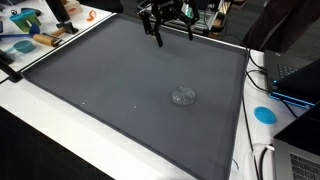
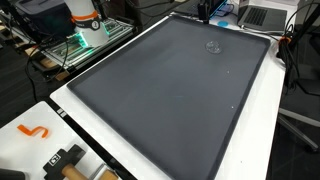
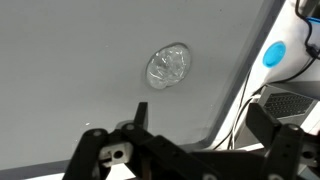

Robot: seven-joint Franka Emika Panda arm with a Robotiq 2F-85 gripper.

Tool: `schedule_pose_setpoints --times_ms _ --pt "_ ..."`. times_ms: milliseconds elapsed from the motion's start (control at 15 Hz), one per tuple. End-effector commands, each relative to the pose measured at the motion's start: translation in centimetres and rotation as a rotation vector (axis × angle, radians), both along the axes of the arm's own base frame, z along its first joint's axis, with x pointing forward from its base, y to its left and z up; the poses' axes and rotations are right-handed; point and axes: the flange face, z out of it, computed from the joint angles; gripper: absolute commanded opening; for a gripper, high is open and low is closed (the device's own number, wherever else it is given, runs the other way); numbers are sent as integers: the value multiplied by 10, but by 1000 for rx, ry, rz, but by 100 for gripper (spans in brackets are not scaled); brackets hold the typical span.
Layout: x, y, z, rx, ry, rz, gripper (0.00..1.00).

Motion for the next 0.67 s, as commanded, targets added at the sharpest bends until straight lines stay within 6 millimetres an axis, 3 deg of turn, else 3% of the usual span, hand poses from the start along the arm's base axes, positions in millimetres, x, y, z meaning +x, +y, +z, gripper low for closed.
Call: schedule_pose_setpoints --times_ms 0,600 --pt "3 9 4 6 -4 -15 100" --pt "23 61 28 -107 21 -123 100"
